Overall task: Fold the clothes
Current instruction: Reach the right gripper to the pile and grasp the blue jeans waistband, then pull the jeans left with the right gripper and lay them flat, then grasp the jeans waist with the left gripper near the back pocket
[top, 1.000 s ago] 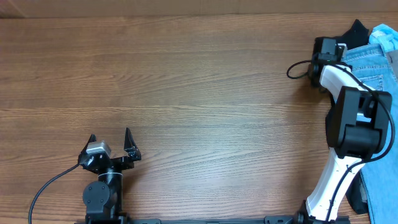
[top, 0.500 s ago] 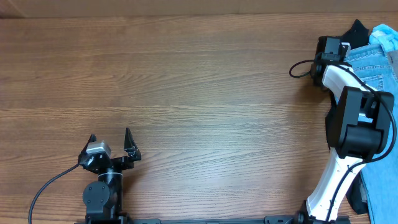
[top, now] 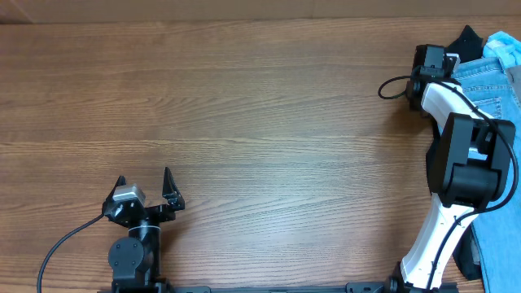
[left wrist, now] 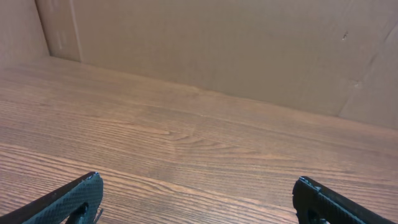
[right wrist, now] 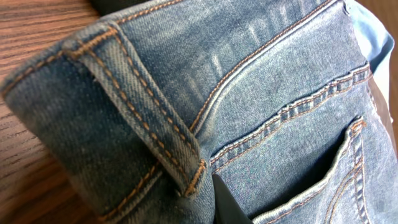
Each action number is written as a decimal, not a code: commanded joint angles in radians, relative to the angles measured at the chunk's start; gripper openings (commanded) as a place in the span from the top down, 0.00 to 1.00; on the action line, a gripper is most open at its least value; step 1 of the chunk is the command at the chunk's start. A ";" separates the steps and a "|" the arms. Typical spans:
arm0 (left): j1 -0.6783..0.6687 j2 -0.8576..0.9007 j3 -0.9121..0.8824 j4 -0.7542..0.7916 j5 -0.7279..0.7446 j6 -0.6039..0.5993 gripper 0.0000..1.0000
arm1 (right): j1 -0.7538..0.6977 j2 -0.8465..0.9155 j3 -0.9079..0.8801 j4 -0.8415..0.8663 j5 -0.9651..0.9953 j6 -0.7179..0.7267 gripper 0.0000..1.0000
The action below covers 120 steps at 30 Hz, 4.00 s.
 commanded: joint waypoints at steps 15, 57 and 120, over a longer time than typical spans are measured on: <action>0.001 -0.010 -0.003 0.001 -0.009 0.027 0.00 | 0.012 -0.337 0.037 -0.013 0.000 0.133 0.96; 0.001 -0.010 -0.003 0.001 -0.009 0.027 0.00 | 0.961 -0.373 0.143 0.177 -0.768 0.668 0.96; 0.001 -0.010 0.065 0.076 0.354 -0.070 0.00 | 0.626 -0.375 0.880 -1.257 -0.734 0.531 0.00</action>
